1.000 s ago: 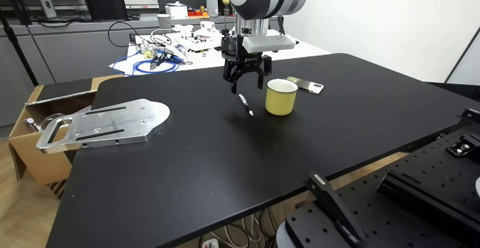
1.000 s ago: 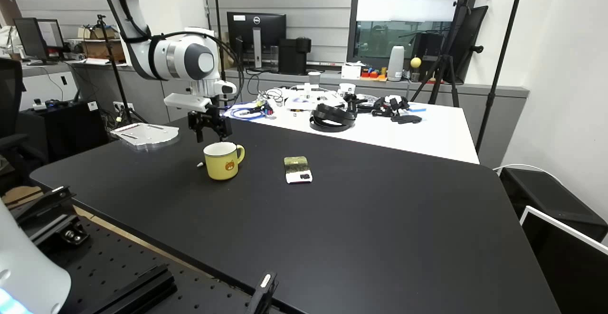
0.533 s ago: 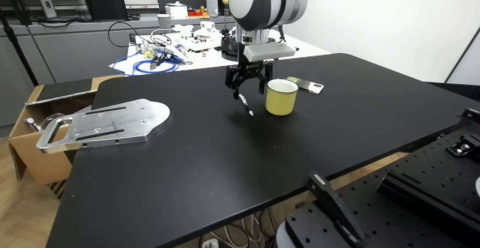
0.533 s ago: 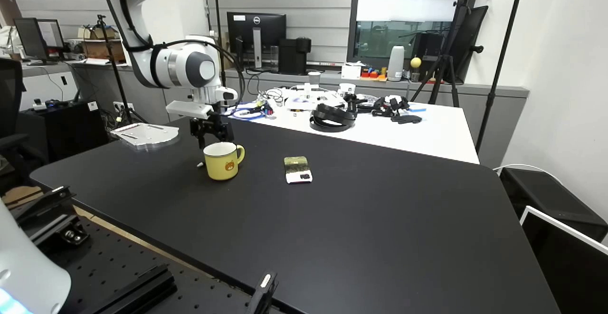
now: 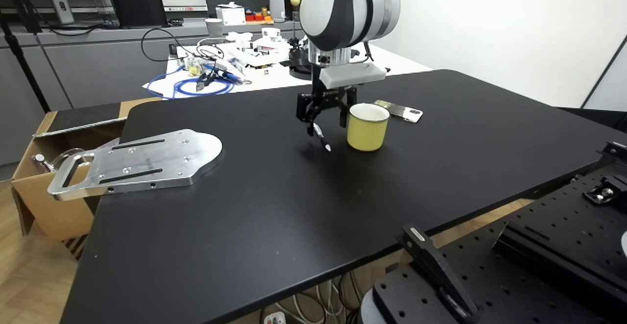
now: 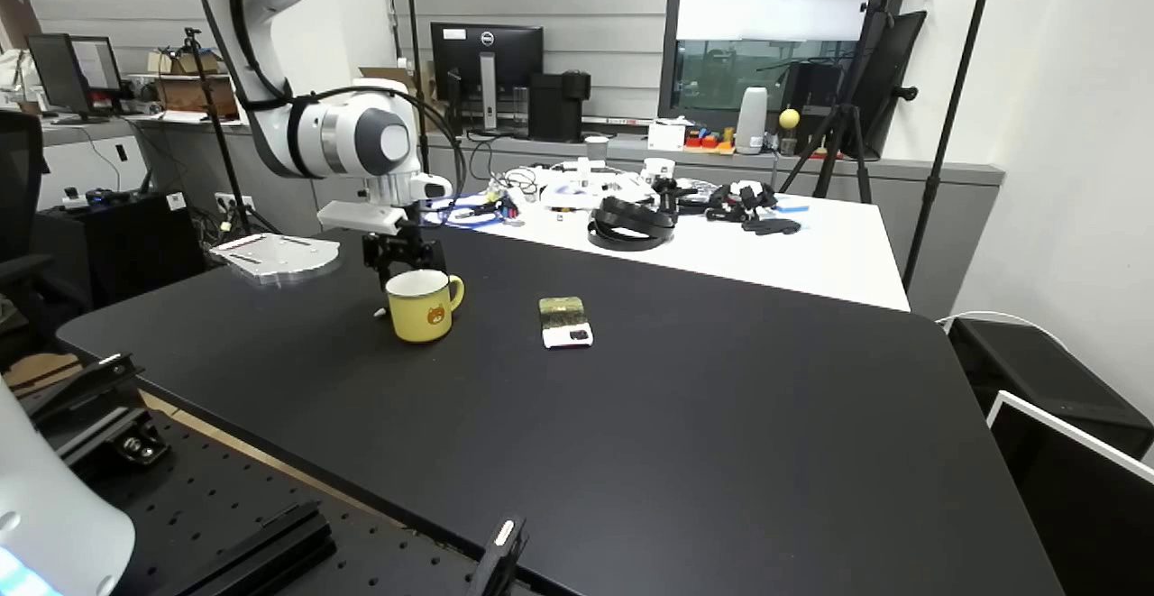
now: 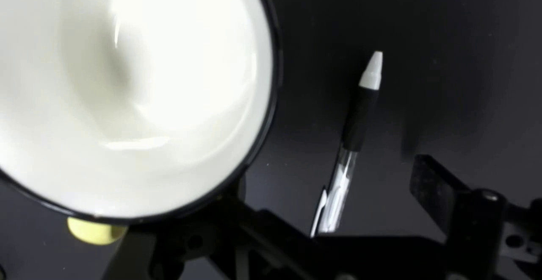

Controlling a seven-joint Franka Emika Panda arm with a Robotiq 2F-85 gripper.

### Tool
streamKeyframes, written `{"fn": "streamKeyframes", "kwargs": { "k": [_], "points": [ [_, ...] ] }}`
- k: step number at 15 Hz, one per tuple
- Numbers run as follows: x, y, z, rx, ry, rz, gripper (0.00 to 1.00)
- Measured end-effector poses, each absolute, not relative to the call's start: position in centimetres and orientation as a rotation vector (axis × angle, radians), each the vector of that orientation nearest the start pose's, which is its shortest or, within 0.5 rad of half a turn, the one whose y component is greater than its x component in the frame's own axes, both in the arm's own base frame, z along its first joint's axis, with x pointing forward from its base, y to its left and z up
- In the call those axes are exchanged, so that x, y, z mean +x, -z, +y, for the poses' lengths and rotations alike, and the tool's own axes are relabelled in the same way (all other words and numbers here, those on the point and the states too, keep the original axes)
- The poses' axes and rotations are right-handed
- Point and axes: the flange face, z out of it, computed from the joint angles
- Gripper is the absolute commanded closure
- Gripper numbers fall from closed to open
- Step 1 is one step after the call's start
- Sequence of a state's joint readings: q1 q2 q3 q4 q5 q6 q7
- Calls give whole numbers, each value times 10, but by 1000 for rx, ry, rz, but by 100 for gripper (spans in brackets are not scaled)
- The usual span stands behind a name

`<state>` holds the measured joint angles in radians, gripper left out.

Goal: Put the pen in the yellow cup

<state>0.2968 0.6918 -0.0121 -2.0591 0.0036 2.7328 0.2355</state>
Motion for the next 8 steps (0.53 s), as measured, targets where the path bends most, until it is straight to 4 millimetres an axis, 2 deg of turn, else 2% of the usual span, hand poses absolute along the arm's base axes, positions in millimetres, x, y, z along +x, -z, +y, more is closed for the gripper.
{"fn": "streamKeyframes", "kwargs": {
  "k": [1, 8],
  "points": [
    [550, -90, 161, -3155, -27, -83, 26],
    [550, -83, 156, -3168, -37, -81, 75]
  ]
}}
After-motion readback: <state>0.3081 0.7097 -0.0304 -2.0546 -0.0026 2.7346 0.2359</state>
